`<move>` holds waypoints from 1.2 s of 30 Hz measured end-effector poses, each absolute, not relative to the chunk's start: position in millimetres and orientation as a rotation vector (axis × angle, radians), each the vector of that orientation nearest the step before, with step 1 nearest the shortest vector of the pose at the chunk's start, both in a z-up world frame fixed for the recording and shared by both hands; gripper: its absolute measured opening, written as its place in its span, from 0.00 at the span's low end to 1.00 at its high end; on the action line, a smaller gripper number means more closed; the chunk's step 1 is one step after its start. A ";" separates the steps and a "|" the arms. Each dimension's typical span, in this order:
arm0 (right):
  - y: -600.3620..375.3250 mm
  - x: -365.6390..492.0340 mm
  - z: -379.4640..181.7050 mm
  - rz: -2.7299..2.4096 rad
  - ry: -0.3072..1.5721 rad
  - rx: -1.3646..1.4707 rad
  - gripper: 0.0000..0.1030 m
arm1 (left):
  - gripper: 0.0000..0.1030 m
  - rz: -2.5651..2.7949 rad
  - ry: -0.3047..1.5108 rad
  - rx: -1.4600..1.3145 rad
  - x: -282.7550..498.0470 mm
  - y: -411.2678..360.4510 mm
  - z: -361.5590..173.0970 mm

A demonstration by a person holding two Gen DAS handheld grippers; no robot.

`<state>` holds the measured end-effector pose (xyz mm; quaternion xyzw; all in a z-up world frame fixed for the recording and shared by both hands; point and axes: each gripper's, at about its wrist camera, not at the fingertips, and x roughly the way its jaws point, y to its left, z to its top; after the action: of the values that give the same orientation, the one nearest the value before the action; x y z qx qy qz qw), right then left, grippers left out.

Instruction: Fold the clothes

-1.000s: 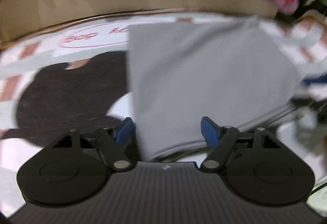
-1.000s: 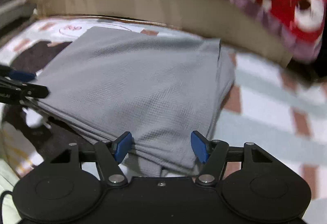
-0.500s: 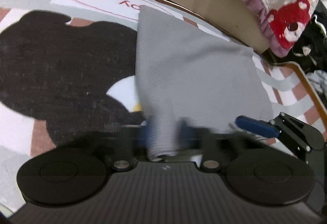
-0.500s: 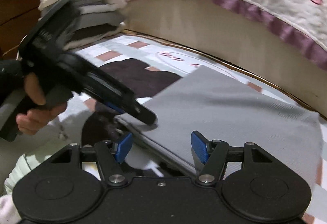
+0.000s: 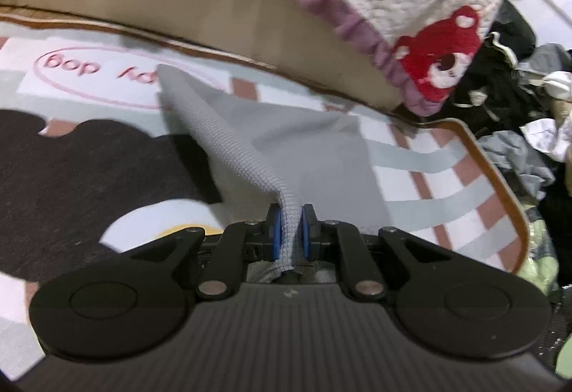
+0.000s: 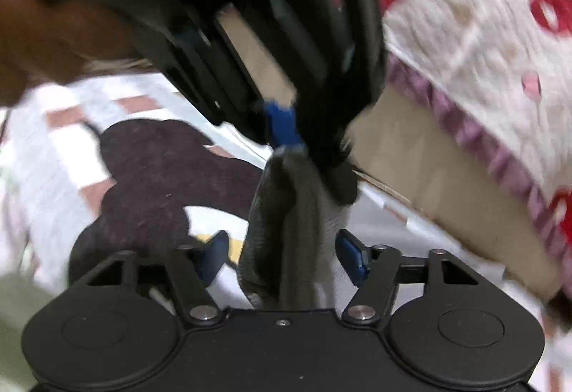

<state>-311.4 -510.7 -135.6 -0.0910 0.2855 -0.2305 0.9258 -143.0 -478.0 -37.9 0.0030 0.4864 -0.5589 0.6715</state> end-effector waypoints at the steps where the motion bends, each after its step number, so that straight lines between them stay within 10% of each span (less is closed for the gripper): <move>1: -516.2 -310.4 -135.1 -0.494 0.578 -0.166 0.12 | 0.13 -1.254 1.103 -0.002 -141.9 -479.8 -37.4; 3: -515.2 -317.0 -128.4 -0.512 0.569 -0.251 0.12 | 0.54 -1.235 1.118 -0.042 -137.2 -480.2 -36.7; 5: -524.0 -332.5 -120.0 -0.528 0.535 -0.174 0.12 | 0.70 -1.191 1.114 -0.186 -119.3 -469.4 -41.3; 13: -535.2 -354.7 -115.4 -0.467 0.484 0.056 0.12 | 0.72 -1.067 1.367 -0.271 -59.6 -518.7 -124.5; 16: -535.9 -350.3 -117.0 -0.448 0.482 0.090 0.12 | 0.59 -1.067 1.416 -0.405 -47.6 -535.1 -156.0; 17: -538.0 -352.2 -116.8 -0.443 0.478 0.112 0.12 | 0.14 -1.074 1.392 -0.427 -45.4 -537.8 -157.3; 18: -540.2 -354.8 -116.5 -0.438 0.473 0.141 0.12 | 0.07 -1.086 1.358 -0.431 -44.1 -540.3 -156.3; 36: -484.1 -360.9 -122.5 0.071 0.434 0.649 0.13 | 0.06 -0.793 1.059 -0.100 -75.1 -329.4 -65.9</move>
<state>-360.9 -484.1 -122.5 0.3161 0.2113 0.0345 0.9243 -75.1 -329.4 -65.9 -0.0463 0.4913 -0.3682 0.7880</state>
